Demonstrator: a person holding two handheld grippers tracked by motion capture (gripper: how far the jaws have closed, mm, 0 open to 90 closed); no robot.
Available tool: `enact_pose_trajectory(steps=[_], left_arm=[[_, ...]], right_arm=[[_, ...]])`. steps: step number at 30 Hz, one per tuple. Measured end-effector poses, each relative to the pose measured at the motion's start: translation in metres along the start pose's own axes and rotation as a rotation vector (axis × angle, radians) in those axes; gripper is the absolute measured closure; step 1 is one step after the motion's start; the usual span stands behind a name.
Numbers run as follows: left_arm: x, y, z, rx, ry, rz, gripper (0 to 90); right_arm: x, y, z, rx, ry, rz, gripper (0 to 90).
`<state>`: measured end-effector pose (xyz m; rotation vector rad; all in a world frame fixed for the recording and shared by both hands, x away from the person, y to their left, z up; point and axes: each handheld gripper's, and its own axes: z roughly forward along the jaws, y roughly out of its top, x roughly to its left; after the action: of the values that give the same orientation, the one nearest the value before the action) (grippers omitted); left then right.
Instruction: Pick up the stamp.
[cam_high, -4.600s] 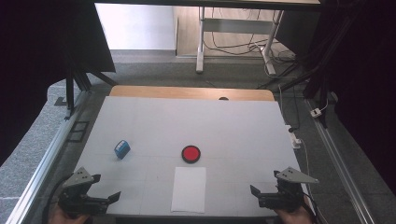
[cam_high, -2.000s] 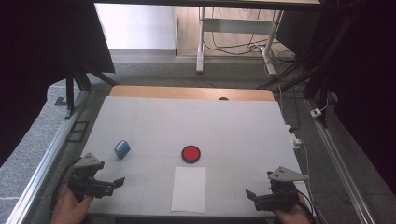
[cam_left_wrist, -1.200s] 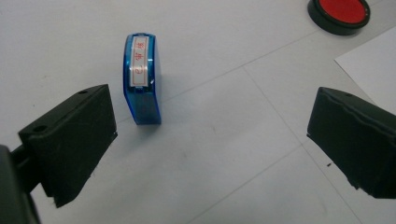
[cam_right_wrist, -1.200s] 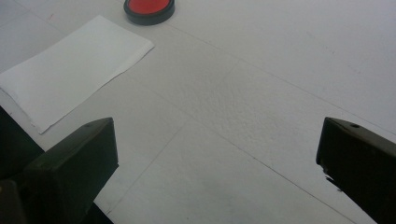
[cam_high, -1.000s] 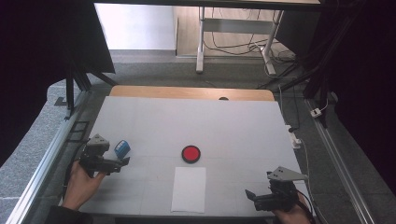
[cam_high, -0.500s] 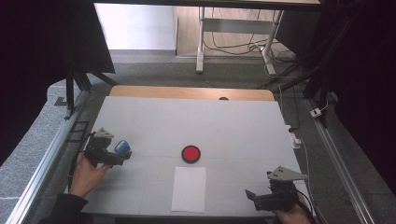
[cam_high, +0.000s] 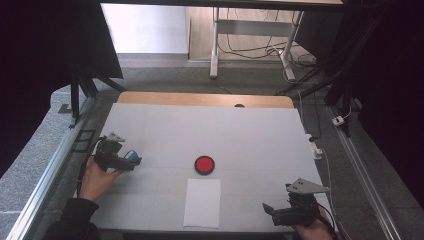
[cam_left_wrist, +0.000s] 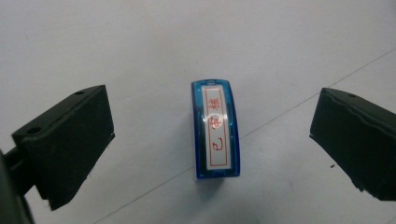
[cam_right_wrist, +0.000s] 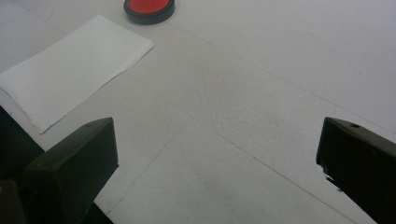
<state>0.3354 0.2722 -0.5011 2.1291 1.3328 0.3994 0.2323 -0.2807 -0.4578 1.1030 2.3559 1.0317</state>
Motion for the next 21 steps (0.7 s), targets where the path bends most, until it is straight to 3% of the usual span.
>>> enact_pose_trajectory(steps=[3, 15, 21], left_arm=[[0.0017, 0.0000, 0.0010, 0.004, 0.009, 0.000, 1.0], [0.0030, -0.0013, -0.0031, 0.037, -0.028, 0.004, 37.5], [0.0032, -0.0016, -0.0023, 0.052, -0.034, -0.003, 48.9]], right_arm=[[0.0000, 0.0000, 0.0000, 0.000, 0.000, 0.000, 0.0], [0.0004, 0.0000, -0.0001, 0.000, 0.002, -0.004, 0.0], [0.0005, -0.0001, 0.0000, 0.000, 0.002, -0.006, 0.0]])
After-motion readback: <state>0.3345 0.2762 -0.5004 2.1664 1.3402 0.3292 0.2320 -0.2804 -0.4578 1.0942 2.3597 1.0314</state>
